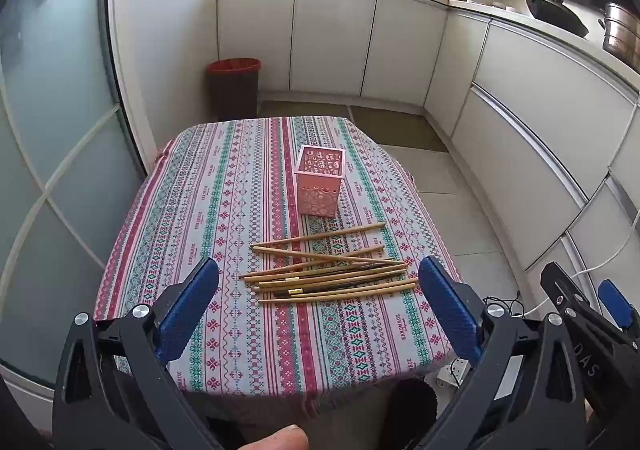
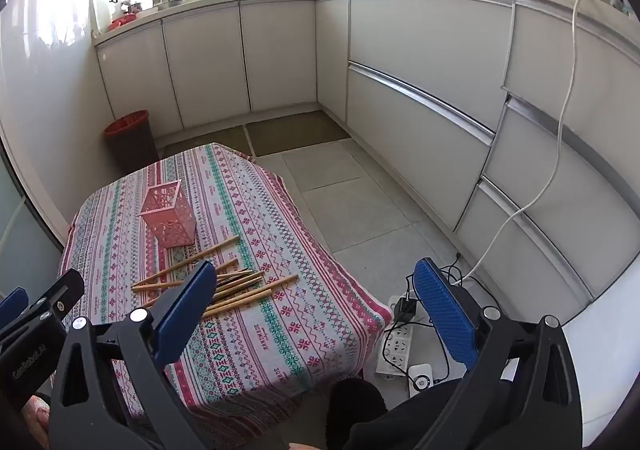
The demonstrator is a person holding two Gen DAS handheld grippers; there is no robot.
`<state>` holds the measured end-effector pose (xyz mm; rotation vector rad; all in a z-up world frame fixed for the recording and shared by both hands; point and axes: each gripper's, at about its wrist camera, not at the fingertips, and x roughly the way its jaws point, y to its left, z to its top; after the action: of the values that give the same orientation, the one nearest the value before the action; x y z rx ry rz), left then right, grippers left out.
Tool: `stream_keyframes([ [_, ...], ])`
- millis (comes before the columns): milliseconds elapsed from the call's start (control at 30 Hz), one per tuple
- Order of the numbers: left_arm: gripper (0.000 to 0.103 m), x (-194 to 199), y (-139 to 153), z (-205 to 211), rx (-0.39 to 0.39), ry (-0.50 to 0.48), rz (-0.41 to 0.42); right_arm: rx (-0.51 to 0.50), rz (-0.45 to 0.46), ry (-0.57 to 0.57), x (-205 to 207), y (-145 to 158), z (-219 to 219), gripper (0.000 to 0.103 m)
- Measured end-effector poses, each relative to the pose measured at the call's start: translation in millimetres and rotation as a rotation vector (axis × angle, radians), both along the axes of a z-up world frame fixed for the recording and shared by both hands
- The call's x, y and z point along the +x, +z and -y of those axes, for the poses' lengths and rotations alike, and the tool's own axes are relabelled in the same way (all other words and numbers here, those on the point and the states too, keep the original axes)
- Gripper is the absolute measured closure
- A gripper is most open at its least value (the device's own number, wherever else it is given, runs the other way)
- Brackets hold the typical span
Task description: Organize utensils
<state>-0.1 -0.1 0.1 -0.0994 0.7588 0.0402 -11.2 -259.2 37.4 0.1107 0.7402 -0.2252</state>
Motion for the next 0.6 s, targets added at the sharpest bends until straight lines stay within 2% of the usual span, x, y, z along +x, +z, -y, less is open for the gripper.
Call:
stream_keyframes([
  [600, 0.007, -1.7, 1.3, -2.0, -0.01, 0.004, 0.005, 0.001, 0.009, -0.002, -1.1, 2.4, 3.2, 0.007],
])
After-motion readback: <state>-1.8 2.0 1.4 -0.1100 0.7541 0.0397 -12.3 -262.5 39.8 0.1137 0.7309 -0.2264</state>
